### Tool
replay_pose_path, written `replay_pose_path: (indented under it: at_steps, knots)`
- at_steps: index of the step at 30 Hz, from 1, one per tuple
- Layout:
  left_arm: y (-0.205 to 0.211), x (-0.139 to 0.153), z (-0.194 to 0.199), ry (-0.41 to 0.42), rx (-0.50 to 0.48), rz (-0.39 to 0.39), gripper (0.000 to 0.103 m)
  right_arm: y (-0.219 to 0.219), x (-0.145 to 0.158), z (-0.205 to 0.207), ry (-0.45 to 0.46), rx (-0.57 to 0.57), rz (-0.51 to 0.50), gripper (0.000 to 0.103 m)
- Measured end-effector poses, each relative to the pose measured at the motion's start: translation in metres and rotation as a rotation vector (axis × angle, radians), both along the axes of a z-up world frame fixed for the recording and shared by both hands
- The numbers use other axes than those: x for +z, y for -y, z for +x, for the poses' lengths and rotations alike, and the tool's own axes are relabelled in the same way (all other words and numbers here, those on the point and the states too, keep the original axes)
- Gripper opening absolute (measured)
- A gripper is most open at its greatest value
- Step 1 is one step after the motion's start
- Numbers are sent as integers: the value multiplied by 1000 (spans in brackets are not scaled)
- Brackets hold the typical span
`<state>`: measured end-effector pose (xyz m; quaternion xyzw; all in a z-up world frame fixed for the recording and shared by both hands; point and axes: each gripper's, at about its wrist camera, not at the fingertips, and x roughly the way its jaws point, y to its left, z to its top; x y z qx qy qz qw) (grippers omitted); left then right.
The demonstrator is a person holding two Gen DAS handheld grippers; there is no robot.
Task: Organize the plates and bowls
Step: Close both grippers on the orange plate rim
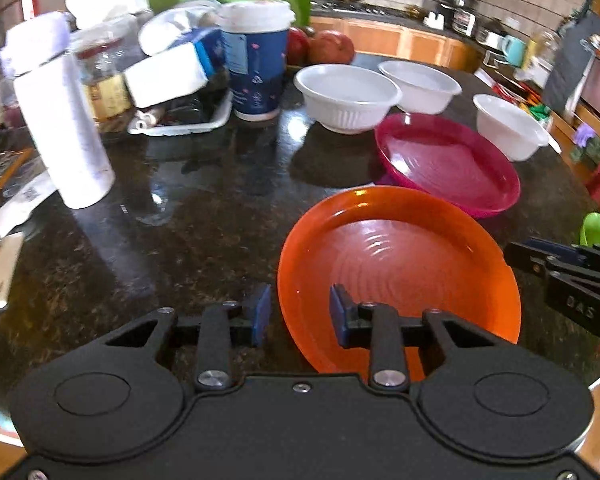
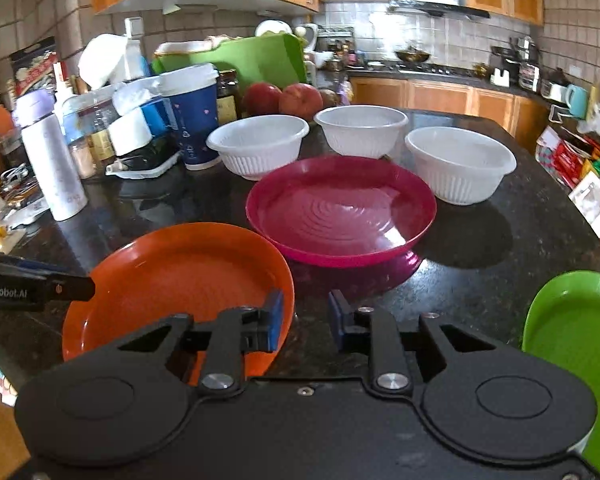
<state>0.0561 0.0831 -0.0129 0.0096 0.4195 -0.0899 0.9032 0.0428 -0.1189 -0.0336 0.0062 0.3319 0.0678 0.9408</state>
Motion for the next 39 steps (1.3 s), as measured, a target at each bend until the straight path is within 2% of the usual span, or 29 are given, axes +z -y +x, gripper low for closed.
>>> replay_pose_path:
  at_steps: [13, 21, 25, 28, 39]
  knots:
    - [-6, -17, 24, -63, -76, -2, 33, -17, -12, 7, -5, -83, -27, 18]
    - [-5, -18, 23, -44, -76, 6, 32, -21, -18, 10, -14, -81, -29, 17]
    - [-5, -18, 22, -38, -74, -4, 31, -24, -22, 10, -14, -71, -26, 11]
    - [-5, -18, 21, -28, -60, 9, 21, -27, -22, 9, -4, -81, -35, 11]
    - [-3, -13, 16, -12, -95, 1, 20, -27, -14, -1, 32, -110, -58, 11]
